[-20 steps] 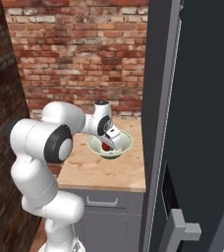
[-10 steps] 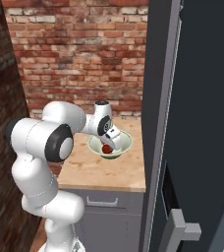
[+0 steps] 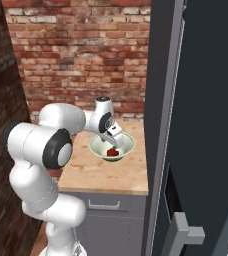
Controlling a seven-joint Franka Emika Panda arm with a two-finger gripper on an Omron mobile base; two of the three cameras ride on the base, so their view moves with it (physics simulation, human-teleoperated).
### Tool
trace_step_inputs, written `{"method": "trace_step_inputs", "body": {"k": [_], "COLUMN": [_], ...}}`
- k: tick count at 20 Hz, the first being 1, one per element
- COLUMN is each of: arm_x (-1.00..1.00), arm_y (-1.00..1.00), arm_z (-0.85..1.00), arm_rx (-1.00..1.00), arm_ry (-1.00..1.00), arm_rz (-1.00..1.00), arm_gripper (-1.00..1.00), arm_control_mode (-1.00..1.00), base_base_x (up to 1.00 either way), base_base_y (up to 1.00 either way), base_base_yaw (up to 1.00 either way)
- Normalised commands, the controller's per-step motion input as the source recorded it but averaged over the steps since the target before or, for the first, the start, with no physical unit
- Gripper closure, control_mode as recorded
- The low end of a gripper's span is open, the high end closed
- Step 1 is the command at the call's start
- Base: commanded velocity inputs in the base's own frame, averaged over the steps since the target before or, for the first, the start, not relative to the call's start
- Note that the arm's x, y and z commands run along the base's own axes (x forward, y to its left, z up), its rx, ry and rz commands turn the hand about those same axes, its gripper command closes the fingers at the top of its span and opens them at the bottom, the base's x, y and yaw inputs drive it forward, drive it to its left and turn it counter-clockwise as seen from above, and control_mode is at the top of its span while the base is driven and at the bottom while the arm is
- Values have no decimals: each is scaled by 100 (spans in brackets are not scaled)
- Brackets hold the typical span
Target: Take the bell pepper, orange, and tangerine from the freezer and place them in the bowl on the counter.
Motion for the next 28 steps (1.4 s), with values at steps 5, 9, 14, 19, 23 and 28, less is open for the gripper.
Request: {"method": "trace_step_inputs", "body": {"k": [5, 9, 14, 19, 23, 28], "arm_x": [-3, -15, -22, -43, -76, -100], "arm_y": [0, 16, 43, 58, 60, 11], "arm_z": [100, 100, 100, 65, 35, 1], "arm_rx": [0, 0, 0, 0, 0, 0], "arm_ry": [0, 0, 0, 0, -4, -15], "arm_rz": [0, 0, 0, 5, 18, 32], "arm_gripper": [-100, -100, -100, -100, -100, -100], "arm_control_mode": [-100, -100, -100, -100, -100, -100], "base_base_x": [0, 0, 0, 0, 0, 0], "base_base_y": [0, 0, 0, 0, 0, 0], "base_base_yaw": [0, 0, 0, 0, 0, 0]}}
